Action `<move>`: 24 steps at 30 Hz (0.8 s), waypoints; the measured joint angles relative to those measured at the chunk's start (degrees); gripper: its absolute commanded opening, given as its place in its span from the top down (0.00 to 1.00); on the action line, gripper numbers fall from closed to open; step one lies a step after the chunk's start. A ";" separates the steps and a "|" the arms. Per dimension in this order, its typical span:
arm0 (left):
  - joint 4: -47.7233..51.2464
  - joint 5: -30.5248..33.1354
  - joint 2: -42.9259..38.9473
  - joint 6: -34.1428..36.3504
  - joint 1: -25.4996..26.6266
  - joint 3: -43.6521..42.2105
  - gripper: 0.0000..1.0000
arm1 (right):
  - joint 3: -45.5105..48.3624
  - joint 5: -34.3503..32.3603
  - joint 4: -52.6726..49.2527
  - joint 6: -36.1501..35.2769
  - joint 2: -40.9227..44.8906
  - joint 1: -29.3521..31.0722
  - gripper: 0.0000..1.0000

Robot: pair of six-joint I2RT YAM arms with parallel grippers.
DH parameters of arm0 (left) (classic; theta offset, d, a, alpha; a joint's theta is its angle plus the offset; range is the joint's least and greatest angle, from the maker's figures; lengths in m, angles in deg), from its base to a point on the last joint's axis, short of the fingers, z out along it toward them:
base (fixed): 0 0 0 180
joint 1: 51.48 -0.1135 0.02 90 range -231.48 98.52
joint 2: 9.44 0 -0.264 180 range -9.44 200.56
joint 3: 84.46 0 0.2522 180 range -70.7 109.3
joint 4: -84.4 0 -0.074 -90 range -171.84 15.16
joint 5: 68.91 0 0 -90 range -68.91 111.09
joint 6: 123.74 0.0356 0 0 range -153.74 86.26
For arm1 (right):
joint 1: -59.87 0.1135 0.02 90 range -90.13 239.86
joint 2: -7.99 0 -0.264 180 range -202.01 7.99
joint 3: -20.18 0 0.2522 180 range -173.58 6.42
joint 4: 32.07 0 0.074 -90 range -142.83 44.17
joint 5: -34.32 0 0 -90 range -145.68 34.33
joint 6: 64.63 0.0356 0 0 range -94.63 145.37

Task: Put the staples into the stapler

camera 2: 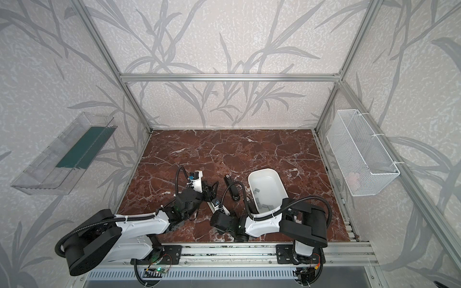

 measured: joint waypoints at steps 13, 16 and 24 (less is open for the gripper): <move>1.05 -0.39 -1.38 2.12 2.21 -1.49 0.36 | 8.17 -1.57 11.78 -3.63 3.19 1.05 0.66; 1.18 -0.50 -1.46 2.40 2.27 -1.49 0.36 | 10.84 -1.44 15.13 -4.02 4.94 1.05 0.65; 3.78 -2.80 -3.23 2.73 2.27 -1.46 0.29 | 12.90 -1.27 19.69 -5.35 7.58 1.05 0.60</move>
